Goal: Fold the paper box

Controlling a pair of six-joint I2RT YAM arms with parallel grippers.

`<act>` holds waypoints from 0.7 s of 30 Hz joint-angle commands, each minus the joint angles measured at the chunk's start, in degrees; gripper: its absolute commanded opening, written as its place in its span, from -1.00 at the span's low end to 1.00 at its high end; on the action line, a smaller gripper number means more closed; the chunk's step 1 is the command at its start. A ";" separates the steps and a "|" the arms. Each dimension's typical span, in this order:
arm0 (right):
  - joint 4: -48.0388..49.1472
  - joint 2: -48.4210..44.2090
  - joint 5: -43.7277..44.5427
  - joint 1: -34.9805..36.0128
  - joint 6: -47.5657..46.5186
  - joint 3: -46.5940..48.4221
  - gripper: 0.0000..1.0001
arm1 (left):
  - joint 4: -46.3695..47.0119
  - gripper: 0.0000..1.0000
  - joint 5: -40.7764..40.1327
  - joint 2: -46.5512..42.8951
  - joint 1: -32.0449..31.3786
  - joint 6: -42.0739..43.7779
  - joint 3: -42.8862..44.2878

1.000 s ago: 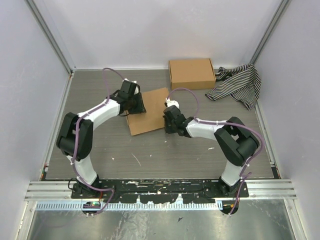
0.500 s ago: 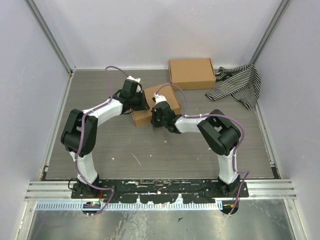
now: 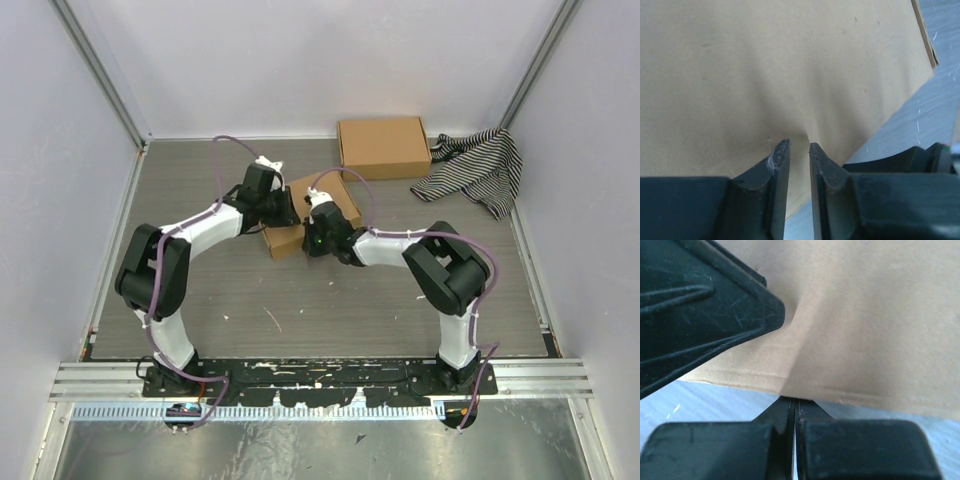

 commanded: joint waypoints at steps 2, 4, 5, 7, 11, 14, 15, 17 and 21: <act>2.25 -12.12 -3.28 0.65 -1.98 -3.59 -0.97 | -14.35 -0.26 0.85 -7.37 -1.59 0.14 -3.20; 0.16 -16.34 -2.67 1.47 -2.54 -5.46 -0.96 | -16.67 -0.07 -0.28 -12.61 -1.58 0.14 -2.71; -1.32 -18.64 -2.25 1.74 -2.61 -5.95 -0.95 | -18.20 0.04 -0.99 -14.92 -1.58 0.14 -2.22; -4.39 -23.19 -0.87 2.18 -2.93 -6.63 -0.95 | -21.55 0.14 -2.37 -19.34 -1.58 0.20 -1.30; -12.17 -29.42 11.71 0.84 -2.79 -4.32 -0.28 | -28.33 0.34 -10.94 -27.37 -1.49 -2.20 -3.05; -21.57 -27.62 8.45 -5.50 -1.77 2.25 0.16 | -31.28 0.38 -15.02 -33.47 -1.41 -4.27 -7.08; -23.30 -27.50 6.01 -6.59 -1.95 3.19 0.21 | -31.76 0.40 -15.30 -35.81 -1.40 -4.75 -9.05; -24.85 -27.90 7.14 -7.26 -2.97 3.59 0.25 | -32.59 0.46 -16.42 -39.92 -1.36 -6.19 -12.93; -24.57 -25.51 8.23 -11.81 -4.38 5.90 0.26 | -34.55 0.49 -17.32 -47.87 -1.32 -7.41 -18.80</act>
